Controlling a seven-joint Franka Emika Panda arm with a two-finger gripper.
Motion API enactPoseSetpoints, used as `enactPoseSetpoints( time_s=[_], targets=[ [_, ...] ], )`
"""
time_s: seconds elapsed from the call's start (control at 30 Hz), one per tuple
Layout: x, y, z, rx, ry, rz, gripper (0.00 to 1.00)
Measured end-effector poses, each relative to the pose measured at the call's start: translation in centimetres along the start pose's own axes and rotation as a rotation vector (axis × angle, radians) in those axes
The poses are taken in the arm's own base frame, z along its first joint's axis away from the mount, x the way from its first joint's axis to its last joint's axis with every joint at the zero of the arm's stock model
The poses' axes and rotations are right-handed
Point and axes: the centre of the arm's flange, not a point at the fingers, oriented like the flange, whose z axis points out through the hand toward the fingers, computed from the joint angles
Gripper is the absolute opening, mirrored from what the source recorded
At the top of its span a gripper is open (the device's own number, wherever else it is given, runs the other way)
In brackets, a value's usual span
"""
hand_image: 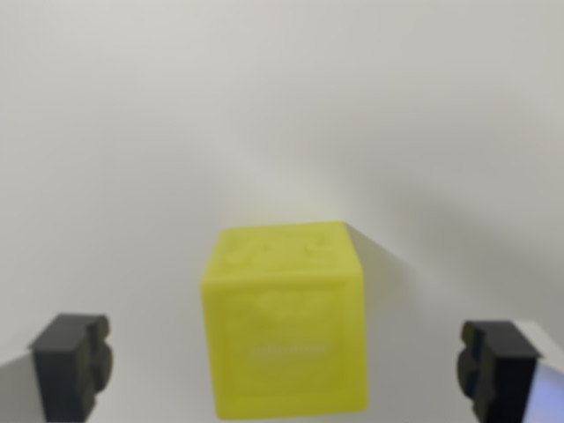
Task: Pick yellow cube
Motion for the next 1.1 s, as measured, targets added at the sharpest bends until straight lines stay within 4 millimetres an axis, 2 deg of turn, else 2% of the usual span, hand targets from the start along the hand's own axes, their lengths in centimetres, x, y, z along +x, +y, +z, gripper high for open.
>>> enactPoseSetpoints(
  time_s=[0.47,1.1],
  targets=[
    [-1.7,1.9,2.2,0.003,-0.002,-0.061,1.0],
    [-1.8,2.0,5.2,0.004,-0.004,-0.065,1.0]
  ],
)
